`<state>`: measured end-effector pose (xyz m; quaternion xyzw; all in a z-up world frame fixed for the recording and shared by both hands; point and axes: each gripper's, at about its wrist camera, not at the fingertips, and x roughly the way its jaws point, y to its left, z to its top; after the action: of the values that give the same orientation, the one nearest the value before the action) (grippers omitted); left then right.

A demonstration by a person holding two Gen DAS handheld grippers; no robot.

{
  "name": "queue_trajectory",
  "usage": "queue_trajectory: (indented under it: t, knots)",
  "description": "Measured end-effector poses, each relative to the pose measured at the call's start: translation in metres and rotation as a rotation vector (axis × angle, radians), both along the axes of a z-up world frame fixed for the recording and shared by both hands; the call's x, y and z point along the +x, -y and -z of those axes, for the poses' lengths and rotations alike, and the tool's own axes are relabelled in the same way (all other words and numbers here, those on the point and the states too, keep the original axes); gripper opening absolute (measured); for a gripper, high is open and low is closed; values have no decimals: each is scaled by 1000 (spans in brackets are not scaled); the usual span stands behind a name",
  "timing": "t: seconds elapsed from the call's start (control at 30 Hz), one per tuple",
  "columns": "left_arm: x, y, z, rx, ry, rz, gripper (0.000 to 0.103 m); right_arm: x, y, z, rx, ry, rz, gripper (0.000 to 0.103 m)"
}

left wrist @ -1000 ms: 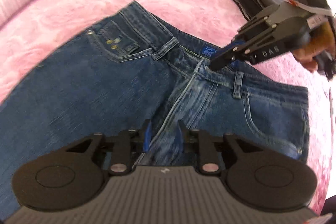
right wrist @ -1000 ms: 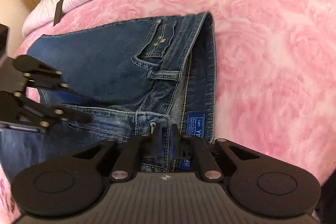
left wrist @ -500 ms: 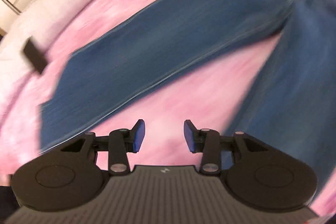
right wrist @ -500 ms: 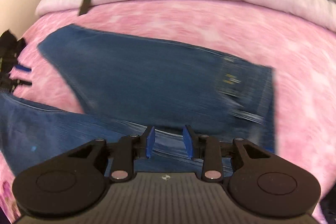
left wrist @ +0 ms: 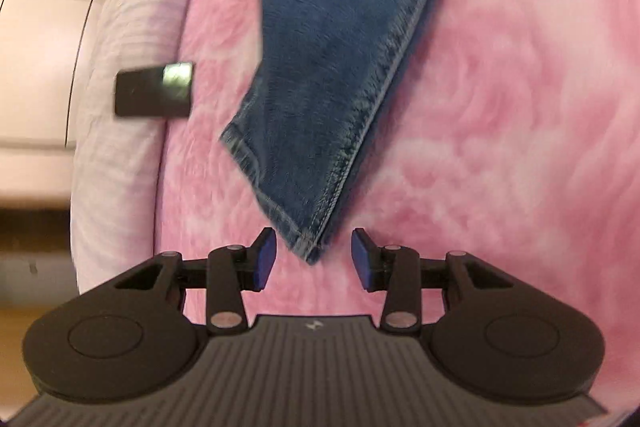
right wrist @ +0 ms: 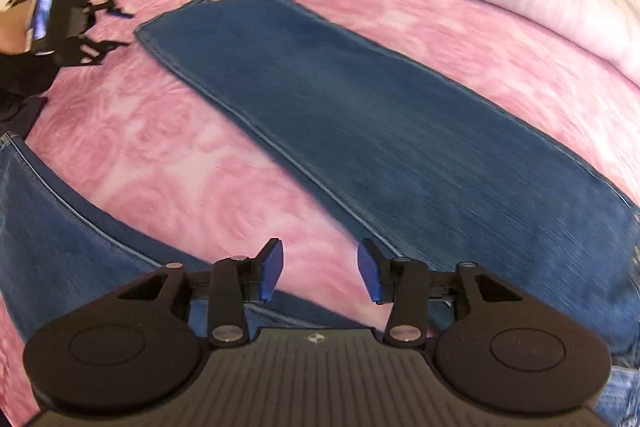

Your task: Fold clothes

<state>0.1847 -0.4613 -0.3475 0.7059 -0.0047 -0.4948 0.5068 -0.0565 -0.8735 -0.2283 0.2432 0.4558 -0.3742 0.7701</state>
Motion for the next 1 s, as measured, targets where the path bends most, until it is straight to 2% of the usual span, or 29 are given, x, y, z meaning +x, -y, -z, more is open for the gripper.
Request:
queue_trajectory:
  t: [0.07,0.13,0.17,0.23,0.27,0.37,0.43,0.47,0.53,0.57,0.63,0.7,0.8,0.87,0.9,1.0]
  knots:
    - [8,-2,14,-8,41,93,36,18,4,4,13,-16,-6,46]
    - [13,0,19,-20,60,133,24,29,10,10,19,-33,-8,46]
    - [16,3,18,-22,61,122,13,33,12,11,20,-42,-10,46]
    - [15,4,7,-72,82,81,12,40,18,13,18,-55,-18,46]
    - [10,3,-3,-111,125,59,11,43,21,13,15,-59,-23,46]
    - [-21,-4,-29,-40,149,-74,10,46,29,11,5,-56,-19,47]
    - [-39,-9,-35,39,57,-159,9,48,34,10,-2,-48,-10,48]
    - [-46,-13,-33,61,16,-168,10,48,36,11,6,-44,-7,48]
    - [-52,-20,-22,102,-16,-147,17,49,39,10,9,-39,-11,49]
    - [-51,-23,-19,119,-44,-151,26,49,39,9,9,-37,-14,50]
    - [-48,-34,-18,110,-97,-202,29,47,38,2,-3,-30,-18,55]
    - [-42,-40,-27,83,-106,-249,37,43,35,-1,-3,-28,-10,59]
    - [-37,-46,-55,-44,-166,-298,37,33,29,2,21,-22,19,59]
    - [-37,-44,-70,-117,-228,-271,37,29,25,5,35,-19,36,59]
    - [-38,-43,-75,-149,-264,-245,41,28,23,7,38,-17,41,59]
    - [-26,-27,-80,-189,-326,-225,44,27,15,11,38,-26,32,59]
